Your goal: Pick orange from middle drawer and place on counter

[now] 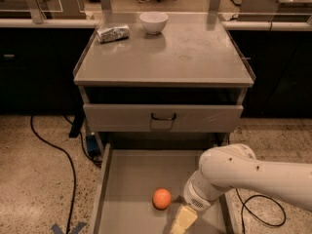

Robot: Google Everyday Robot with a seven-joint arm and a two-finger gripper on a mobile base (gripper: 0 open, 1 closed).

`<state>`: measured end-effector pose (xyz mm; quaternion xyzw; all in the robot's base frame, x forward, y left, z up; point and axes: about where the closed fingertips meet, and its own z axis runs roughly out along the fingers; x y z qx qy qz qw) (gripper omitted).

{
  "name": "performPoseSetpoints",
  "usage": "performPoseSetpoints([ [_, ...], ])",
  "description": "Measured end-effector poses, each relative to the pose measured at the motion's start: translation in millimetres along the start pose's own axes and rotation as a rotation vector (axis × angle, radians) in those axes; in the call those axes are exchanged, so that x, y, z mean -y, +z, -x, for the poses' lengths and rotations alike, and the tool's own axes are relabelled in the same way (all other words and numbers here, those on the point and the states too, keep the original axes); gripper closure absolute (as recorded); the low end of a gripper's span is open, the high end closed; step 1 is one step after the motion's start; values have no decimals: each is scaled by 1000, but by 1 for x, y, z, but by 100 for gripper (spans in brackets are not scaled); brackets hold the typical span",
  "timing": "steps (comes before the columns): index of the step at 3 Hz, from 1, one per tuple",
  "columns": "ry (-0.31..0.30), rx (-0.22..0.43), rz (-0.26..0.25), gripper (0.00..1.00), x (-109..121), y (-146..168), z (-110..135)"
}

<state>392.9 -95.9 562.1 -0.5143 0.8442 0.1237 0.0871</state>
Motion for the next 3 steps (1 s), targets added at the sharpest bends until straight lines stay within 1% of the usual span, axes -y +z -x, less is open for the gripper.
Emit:
performPoseSetpoints([
  [1, 48, 78, 2, 0, 20, 18, 15],
  [2, 81, 126, -18, 0, 38, 39, 32],
  [3, 152, 138, -11, 0, 47, 87, 29],
])
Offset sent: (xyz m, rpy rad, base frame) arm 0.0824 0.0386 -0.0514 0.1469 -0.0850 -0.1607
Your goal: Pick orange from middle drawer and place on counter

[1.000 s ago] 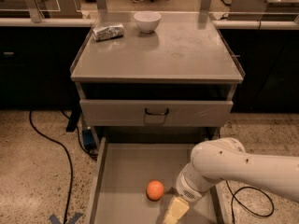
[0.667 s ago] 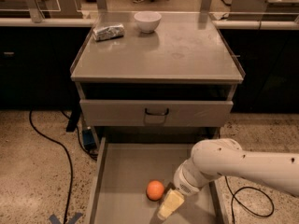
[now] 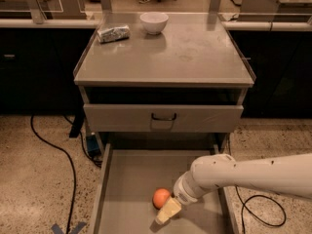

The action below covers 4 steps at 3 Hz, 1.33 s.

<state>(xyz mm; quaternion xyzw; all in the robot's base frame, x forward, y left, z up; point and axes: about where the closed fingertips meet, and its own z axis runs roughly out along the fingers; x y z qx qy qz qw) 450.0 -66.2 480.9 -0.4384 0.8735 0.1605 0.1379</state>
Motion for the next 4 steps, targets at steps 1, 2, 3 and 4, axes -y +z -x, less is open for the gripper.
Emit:
performPoseSetpoints([
  [1, 0, 0, 0, 0, 0, 0, 0],
  [2, 10, -12, -7, 0, 1, 11, -2],
  [3, 6, -38, -30, 0, 2, 31, -6],
  [4, 13, -52, -17, 0, 4, 63, -1],
])
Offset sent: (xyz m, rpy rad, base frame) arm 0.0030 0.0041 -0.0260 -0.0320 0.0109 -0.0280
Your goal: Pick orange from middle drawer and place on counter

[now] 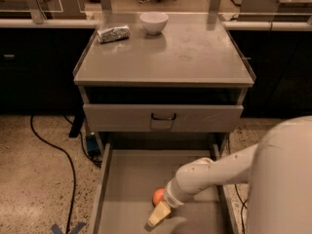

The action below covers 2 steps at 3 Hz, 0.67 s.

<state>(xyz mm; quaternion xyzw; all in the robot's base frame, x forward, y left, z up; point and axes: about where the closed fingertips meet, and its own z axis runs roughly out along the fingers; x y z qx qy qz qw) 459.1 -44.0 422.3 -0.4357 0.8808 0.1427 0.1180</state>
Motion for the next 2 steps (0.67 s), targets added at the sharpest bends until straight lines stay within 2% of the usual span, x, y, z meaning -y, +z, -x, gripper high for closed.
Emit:
performPoseSetpoints([
  [1, 7, -37, 54, 0, -5, 65, 8],
  [2, 7, -37, 54, 0, -5, 65, 8],
])
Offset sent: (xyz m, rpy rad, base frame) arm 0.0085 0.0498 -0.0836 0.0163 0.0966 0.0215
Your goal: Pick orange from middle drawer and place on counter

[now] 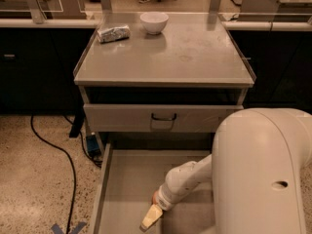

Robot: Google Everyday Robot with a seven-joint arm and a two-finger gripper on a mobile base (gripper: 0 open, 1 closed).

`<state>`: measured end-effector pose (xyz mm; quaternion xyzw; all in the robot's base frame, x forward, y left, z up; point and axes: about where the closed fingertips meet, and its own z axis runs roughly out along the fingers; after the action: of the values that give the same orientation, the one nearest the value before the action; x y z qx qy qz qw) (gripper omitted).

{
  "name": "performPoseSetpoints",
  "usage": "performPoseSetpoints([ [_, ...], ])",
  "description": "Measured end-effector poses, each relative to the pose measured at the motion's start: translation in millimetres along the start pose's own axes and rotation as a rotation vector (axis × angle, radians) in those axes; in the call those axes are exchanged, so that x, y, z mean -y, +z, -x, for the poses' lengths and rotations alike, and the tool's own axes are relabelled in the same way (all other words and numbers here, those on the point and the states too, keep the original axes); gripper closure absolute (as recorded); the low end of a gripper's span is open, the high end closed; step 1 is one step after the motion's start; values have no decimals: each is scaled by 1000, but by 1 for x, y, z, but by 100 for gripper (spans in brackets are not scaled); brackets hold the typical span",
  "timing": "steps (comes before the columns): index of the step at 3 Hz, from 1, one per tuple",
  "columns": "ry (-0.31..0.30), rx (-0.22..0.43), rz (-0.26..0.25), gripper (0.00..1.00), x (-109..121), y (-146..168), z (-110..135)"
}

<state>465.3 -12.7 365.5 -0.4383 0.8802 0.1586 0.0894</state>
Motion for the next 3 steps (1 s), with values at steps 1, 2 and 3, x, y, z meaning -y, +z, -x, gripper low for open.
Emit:
performPoseSetpoints([
  [1, 0, 0, 0, 19, 0, 0, 0],
  [2, 0, 0, 0, 43, 0, 0, 0],
  [3, 0, 0, 0, 64, 0, 0, 0],
])
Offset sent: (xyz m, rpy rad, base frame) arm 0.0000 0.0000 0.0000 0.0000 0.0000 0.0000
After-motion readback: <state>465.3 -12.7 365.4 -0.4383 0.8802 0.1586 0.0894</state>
